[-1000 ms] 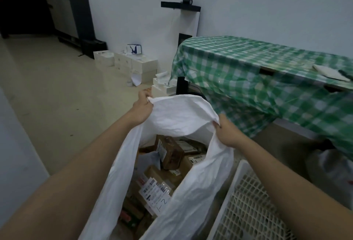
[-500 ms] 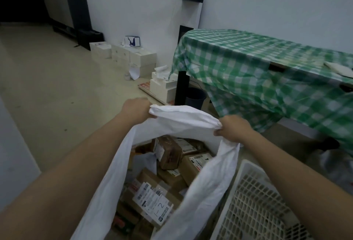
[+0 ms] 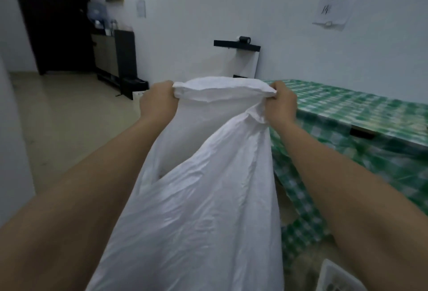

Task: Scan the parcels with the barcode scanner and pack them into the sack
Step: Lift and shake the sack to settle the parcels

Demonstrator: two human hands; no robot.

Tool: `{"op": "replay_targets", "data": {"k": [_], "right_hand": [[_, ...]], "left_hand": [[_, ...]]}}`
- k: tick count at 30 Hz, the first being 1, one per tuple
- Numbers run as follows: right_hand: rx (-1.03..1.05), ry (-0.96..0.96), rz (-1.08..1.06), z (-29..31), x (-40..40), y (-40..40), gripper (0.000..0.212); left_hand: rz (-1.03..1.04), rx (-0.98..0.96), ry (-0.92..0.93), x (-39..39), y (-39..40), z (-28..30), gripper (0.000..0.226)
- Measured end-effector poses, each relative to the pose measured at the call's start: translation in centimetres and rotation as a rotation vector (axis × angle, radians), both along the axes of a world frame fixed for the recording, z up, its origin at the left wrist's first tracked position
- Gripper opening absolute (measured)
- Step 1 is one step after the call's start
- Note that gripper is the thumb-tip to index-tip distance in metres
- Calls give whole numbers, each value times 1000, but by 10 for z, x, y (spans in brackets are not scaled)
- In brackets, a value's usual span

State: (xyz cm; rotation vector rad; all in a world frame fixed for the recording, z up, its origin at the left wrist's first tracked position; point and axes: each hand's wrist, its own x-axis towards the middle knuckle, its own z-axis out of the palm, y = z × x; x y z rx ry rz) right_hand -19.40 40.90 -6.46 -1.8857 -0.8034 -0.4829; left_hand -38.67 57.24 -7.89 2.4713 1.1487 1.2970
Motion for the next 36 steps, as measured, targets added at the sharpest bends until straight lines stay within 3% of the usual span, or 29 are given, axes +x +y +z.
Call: {"op": "replay_targets", "data": {"k": [5, 7, 9, 10, 12, 14, 16, 19, 21, 24, 27, 29, 31, 32, 34, 36], "right_hand": [[204, 28, 111, 7, -14, 9, 27], [72, 45, 110, 5, -11, 3, 22], [-249, 44, 94, -3, -1, -12, 12], [-386, 60, 97, -9, 0, -23, 20], [-542, 115, 177, -25, -8, -46, 60], [-597, 105, 357, -47, -30, -70, 88], [-666, -73, 476, -76, -51, -96, 96], [-791, -584, 478, -110, -82, -134, 88], [-951, -821, 520, -124, -100, -149, 90], [-1321, -935, 627, -139, -117, -166, 87], [-1656, -863, 674, -150, -131, -196, 76], [-1771, -867, 635, -154, -134, -220, 55], [-1782, -1001, 536, -158, -131, -246, 18], [-1707, -1087, 452, -160, -124, -258, 17], [-1570, -1173, 324, -164, -104, -279, 35], [-1435, -1262, 190, -158, -95, -297, 33]], "left_hand": [[14, 20, -123, -15, 0, 10, 19], [-9, 1, -102, -19, -2, 5, 19], [-59, -63, 29, -19, -4, -11, 23], [-86, -111, 120, -18, -6, -24, 26], [-124, -210, 246, -18, -11, -54, 29], [-149, -291, 243, -23, -21, -82, 29], [-169, -349, 199, -29, -31, -100, 28], [-249, -448, 148, -37, -49, -111, 30], [-331, -504, 113, -44, -59, -115, 31], [-365, -566, 105, -58, -74, -119, 32], [-367, -615, 68, -74, -90, -123, 30], [-372, -637, 69, -84, -105, -124, 28], [-367, -643, 95, -93, -123, -125, 21], [-360, -628, 95, -97, -131, -127, 20], [-330, -583, 69, -103, -144, -131, 21], [-290, -572, 40, -106, -156, -133, 23]]}}
